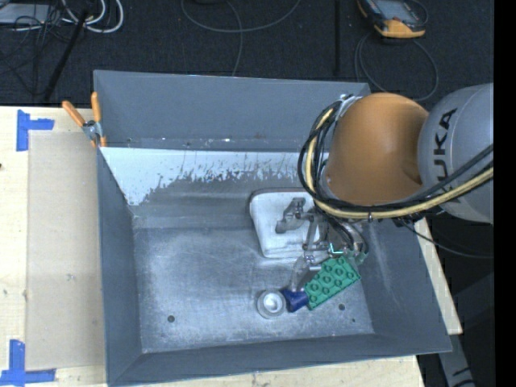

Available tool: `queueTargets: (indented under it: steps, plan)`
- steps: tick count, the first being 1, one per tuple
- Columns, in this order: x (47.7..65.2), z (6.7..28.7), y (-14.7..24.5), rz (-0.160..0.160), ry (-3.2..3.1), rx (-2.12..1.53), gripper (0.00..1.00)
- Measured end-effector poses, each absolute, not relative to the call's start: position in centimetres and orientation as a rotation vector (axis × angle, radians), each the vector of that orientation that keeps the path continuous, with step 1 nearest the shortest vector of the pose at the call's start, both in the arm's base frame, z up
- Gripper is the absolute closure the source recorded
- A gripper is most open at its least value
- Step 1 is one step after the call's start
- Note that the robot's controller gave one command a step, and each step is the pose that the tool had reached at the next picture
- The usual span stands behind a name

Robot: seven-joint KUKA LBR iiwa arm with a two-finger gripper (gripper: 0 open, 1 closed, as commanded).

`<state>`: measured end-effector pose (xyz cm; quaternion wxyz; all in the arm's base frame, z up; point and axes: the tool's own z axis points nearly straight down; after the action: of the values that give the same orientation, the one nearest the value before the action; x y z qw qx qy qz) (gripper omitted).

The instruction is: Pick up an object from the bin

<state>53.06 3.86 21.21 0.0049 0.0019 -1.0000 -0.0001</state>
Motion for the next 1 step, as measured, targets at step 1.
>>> queueTargets:
  steps: [1]
  plan:
    - [52.78, 8.75, 0.75, 0.002, -3.126, 0.044, 0.00]
